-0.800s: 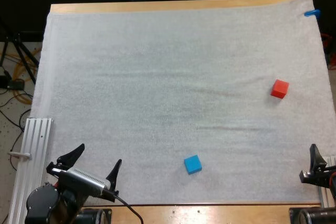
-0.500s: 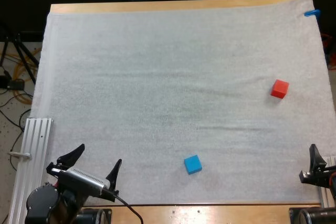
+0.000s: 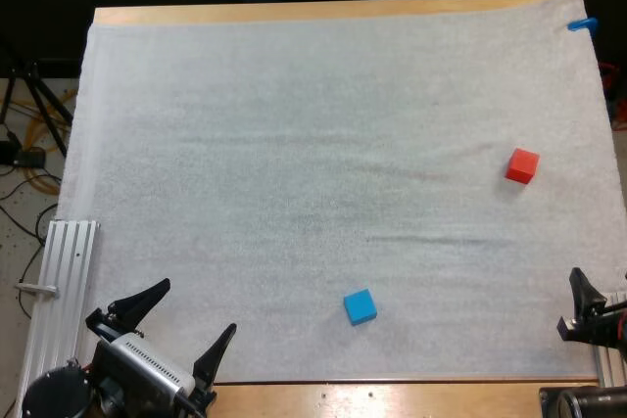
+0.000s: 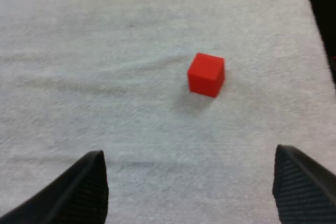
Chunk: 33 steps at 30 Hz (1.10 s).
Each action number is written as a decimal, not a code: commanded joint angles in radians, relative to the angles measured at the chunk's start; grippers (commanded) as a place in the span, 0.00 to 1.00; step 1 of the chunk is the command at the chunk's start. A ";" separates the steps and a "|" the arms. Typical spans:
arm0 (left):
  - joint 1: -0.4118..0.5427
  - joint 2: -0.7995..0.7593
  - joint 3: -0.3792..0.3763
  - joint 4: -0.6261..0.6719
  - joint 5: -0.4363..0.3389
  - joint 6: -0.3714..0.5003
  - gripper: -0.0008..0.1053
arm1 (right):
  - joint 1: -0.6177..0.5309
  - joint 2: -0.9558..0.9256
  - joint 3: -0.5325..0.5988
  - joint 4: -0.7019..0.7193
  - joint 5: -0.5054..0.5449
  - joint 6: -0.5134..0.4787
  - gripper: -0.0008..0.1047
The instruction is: Stack red cube on blue cube
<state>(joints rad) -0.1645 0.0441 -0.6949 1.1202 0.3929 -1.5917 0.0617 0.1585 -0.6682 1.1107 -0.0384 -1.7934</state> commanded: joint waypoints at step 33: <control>-0.295 0.303 -0.265 0.109 0.054 0.057 0.83 | 0.003 0.653 -0.438 0.074 -0.068 0.001 0.62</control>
<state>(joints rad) -0.4541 0.3463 -0.9560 1.2256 0.4363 -1.5414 0.0617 0.8046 -1.0992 1.1928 -0.1116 -1.7983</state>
